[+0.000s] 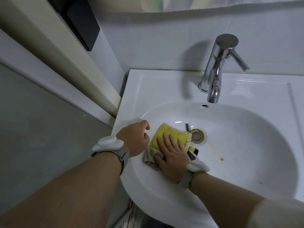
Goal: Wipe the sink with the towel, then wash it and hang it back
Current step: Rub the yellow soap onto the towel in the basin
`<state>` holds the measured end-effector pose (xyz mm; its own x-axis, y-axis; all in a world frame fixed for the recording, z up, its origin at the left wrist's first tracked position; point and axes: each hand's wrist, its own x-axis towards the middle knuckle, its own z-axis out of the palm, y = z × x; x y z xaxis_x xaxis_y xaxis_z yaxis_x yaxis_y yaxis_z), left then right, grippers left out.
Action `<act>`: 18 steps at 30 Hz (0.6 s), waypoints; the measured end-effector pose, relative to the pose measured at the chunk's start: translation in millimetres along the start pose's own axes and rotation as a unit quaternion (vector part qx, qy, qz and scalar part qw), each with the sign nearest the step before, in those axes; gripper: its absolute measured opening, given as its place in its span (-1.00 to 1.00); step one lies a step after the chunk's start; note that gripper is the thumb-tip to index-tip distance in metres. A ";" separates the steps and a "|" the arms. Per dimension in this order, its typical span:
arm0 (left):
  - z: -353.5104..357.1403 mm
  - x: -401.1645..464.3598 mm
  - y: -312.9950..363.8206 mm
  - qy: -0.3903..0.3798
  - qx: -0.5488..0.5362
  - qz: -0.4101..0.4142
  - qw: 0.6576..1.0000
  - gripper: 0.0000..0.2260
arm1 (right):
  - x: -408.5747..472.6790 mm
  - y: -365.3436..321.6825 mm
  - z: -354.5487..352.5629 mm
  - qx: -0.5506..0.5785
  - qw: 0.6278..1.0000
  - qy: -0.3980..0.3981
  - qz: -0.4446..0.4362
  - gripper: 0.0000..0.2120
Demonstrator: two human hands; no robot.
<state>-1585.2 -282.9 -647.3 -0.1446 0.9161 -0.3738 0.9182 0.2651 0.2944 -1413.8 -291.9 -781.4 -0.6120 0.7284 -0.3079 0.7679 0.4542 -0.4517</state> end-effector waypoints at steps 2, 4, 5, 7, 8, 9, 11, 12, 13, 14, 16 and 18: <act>0.3 -0.2 -0.1 -0.002 0.005 -0.002 1.000 -0.75 | 3.6 -16.4 5.5 0.010 0.999 -0.006 0.034 -0.33; 2.0 1.3 3.7 -0.007 0.008 -0.004 1.000 -0.76 | 4.6 -26.1 3.7 0.024 0.999 -0.010 0.047 -0.33; 3.4 2.4 6.1 -0.007 0.010 -0.004 1.000 -0.76 | 2.9 -27.2 1.0 0.027 0.999 -0.013 0.045 -0.34; 6.6 5.0 9.5 -0.005 0.021 0.010 1.000 -0.76 | -4.0 -23.4 -3.7 0.024 0.999 -0.036 0.012 -0.37; 8.3 6.4 10.8 -0.015 0.040 0.025 0.999 -0.74 | -8.3 -17.4 -6.6 0.022 0.998 -0.056 -0.016 -0.37; 11.1 8.0 11.6 -0.035 0.079 0.048 0.995 -0.72 | -12.7 -8.3 -10.8 0.016 0.996 -0.079 -0.047 -0.36; 19.3 12.7 8.9 -0.074 0.208 0.115 0.969 -0.68 | -18.5 11.9 -18.7 -0.001 0.989 -0.111 -0.096 -0.35; 23.7 14.2 6.4 -0.088 0.271 0.145 0.948 -0.68 | -20.0 19.8 -21.1 -0.007 0.987 -0.117 -0.109 -0.34; 27.3 15.4 4.0 -0.099 0.318 0.157 0.930 -0.70 | -20.4 23.7 -21.9 -0.013 0.986 -0.121 -0.112 -0.31; 29.7 15.8 1.4 -0.108 0.346 0.161 0.918 -0.73 | -20.3 21.5 -21.0 -0.018 0.987 -0.122 -0.106 -0.30; 34.8 14.7 -1.7 -0.121 0.381 0.172 0.900 -0.76 | -19.1 6.6 -14.8 -0.017 0.993 -0.097 -0.070 -0.35; 39.6 14.4 -3.3 -0.119 0.412 0.187 0.884 -0.74 | -16.7 -9.1 -8.6 -0.010 0.998 -0.056 -0.035 -0.37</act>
<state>-1575.7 -282.5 -688.5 0.2177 0.7781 -0.5892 0.8560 -0.4422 -0.2678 -1408.9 -303.8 -765.0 -0.6803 0.6338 -0.3681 0.7258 0.5128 -0.4585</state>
